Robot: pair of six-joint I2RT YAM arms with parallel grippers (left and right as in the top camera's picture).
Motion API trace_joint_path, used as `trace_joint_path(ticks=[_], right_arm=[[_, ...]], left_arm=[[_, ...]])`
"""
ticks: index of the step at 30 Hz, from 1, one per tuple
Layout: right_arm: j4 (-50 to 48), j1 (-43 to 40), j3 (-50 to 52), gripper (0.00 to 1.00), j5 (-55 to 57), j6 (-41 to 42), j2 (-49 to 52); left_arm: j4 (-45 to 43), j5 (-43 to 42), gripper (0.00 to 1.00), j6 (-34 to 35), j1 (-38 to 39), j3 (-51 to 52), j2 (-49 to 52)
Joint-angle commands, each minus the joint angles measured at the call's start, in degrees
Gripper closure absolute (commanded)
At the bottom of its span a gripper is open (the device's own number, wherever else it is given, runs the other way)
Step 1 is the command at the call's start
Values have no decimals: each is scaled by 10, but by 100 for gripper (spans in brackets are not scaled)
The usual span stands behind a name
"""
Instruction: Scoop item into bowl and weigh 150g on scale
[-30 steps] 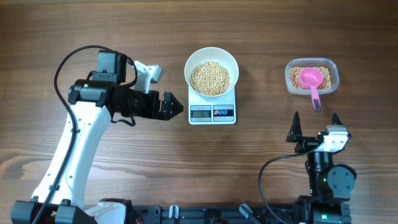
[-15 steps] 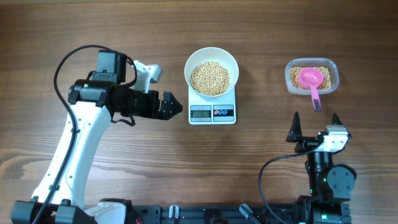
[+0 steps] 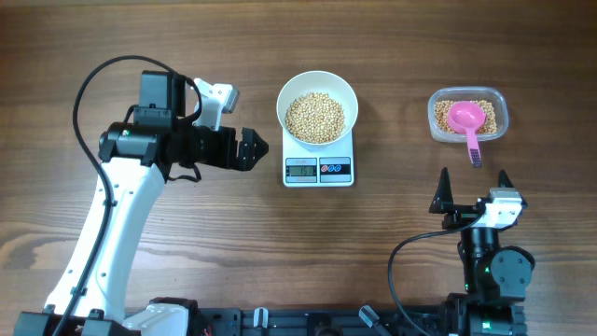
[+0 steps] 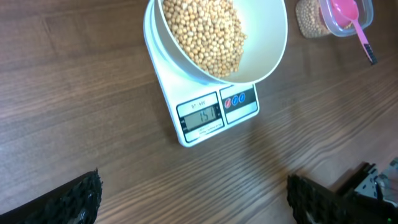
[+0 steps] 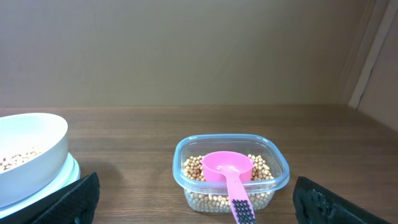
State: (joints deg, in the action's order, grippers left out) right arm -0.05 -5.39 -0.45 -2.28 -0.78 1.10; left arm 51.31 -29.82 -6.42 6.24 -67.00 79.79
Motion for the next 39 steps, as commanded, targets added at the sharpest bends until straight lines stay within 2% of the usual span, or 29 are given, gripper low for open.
trace_joint_path(ticks=[1,25,28,31,39], right_arm=[[-1,3,2,0,10,-7,-9],[-2,3,2,0,10,-7,-9],[-2,3,2,0,10,-7,-9],[-2,3,2,0,10,-7,-9],[-2,3,2,0,10,-7,-9]], left_arm=[[-10,7,0,-9,-2,6,-13],[-14,11,0,-9,-2,6,-14],[-19,42,0,-9,-2,6,-14],[-39,66,0,-9,-2,14,-14],[-113,67,0,-9,16,47,-19]])
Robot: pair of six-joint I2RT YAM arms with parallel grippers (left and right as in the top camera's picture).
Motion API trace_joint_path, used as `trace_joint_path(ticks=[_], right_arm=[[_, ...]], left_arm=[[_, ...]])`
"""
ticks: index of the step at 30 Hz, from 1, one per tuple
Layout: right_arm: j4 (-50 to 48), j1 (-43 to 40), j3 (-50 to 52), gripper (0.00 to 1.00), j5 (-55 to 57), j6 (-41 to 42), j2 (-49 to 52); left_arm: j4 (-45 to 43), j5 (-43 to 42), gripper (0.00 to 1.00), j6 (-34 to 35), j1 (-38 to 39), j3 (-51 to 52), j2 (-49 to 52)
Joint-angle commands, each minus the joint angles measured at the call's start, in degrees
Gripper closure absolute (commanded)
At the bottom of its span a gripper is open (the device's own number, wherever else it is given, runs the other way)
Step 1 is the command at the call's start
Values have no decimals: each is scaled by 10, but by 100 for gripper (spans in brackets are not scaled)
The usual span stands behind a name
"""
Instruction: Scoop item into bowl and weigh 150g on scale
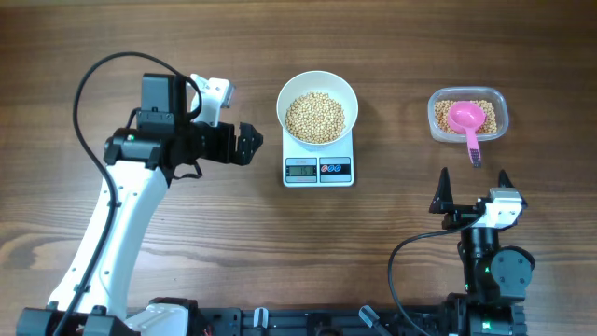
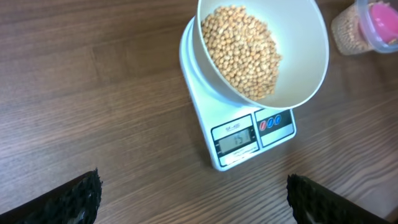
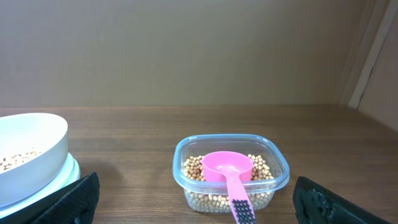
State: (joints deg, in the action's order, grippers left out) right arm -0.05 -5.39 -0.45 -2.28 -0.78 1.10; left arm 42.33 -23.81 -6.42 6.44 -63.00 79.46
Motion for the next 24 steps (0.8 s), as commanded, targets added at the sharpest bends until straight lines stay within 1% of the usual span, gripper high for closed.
trace_joint_path(ticks=[1,6,11,18,24], right_arm=[[-2,3,2,0,10,-7,-9],[-2,3,2,0,10,-7,-9],[-2,3,2,0,10,-7,-9],[-2,3,2,0,10,-7,-9],[-2,3,2,0,10,-7,-9]], left_arm=[[-28,7,0,-9,19,7,-18],[-30,7,0,-9,37,7,-26],[-39,-36,0,-9,42,7,-32],[-29,-33,0,-9,42,13,-40],[-37,-21,0,-9,42,26,-47]])
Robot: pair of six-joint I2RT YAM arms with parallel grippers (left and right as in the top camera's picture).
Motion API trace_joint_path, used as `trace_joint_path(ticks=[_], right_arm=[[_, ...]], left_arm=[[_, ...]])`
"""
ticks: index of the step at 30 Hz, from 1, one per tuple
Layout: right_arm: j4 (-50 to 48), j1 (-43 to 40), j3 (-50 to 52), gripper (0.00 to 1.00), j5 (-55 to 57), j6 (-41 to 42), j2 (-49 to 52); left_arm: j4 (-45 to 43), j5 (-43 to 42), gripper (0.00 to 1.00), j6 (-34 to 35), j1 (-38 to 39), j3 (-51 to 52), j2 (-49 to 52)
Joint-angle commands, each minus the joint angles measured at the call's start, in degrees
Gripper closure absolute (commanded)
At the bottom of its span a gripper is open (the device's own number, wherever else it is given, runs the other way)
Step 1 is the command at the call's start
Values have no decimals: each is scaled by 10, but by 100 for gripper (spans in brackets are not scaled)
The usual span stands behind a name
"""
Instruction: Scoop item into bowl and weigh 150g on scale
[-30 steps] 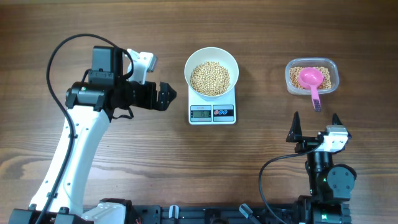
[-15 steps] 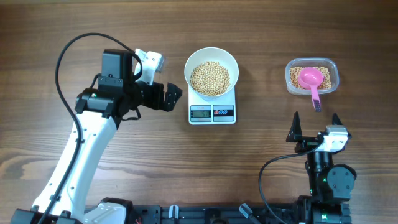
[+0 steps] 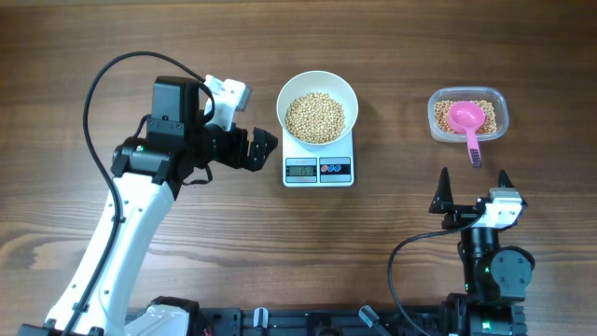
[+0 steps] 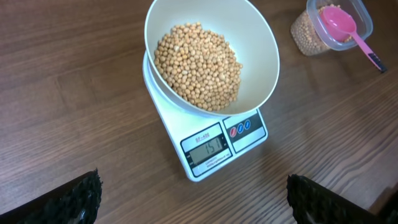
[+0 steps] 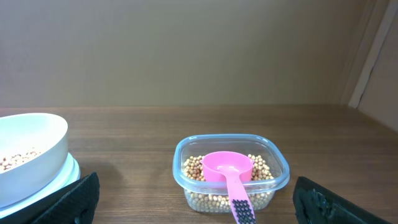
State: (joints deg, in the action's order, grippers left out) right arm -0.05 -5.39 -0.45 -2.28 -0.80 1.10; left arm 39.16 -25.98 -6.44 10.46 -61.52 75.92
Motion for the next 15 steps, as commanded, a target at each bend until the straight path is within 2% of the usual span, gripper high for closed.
trace_joint_path(ticks=[1,15], right_arm=[[-2,3,2,0,10,-7,-9],[-2,3,2,0,10,-7,-9]], left_arm=[[-7,1,0,-9,2,11,-12],[-15,1,0,-9,2,11,-36]])
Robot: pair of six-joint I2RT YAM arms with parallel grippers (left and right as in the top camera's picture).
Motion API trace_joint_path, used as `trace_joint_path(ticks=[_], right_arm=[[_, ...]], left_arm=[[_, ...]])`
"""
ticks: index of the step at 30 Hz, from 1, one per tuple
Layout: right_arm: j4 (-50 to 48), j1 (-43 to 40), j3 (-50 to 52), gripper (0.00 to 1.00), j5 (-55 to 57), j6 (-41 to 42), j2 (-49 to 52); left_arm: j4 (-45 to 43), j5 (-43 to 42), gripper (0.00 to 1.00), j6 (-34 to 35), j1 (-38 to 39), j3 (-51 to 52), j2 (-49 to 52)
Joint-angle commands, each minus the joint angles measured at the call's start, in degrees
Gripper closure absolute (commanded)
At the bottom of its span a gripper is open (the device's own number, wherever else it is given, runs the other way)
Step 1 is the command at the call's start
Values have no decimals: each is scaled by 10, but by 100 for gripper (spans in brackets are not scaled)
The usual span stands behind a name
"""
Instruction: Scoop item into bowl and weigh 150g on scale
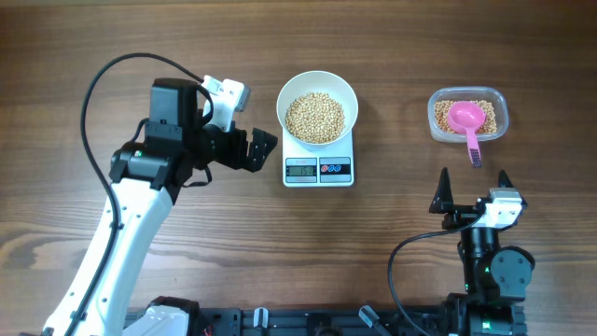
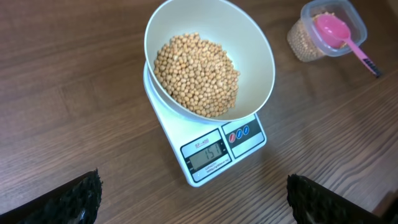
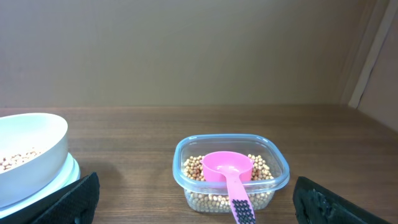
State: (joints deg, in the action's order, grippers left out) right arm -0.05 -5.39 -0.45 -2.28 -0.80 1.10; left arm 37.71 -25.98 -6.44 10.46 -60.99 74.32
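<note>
A white bowl of tan beans sits on the white scale; in the left wrist view the bowl is full and the scale's display reads about 151. A clear tub of beans holds the pink scoop, also seen in the right wrist view as tub and scoop. My left gripper hovers open just left of the scale, holding nothing. My right gripper rests open below the tub, empty.
The wooden table carries only the scale, bowl and tub. A beige wall stands behind the table in the right wrist view. The left arm's black cable loops over the far left.
The left wrist view has shifted slightly, with the bowl and tub a little higher in frame. The right arm, scoop and bowl are unchanged.
My left gripper was open left of the scale, the filled bowl on it and the scoop lying in the tub. It then drew back a little to the left, came closer to the scale again, and now hovers there open. The right arm stayed still throughout.
</note>
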Motion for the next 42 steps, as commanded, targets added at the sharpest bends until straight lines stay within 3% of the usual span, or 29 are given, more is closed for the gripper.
trace_joint_path(ticks=[1,42], right_arm=[[-2,3,2,0,10,-7,-9],[-2,3,2,0,10,-7,-9]], left_arm=[[0,1,0,-9,2,6,-20],[-6,14,0,-9,2,52,-41]])
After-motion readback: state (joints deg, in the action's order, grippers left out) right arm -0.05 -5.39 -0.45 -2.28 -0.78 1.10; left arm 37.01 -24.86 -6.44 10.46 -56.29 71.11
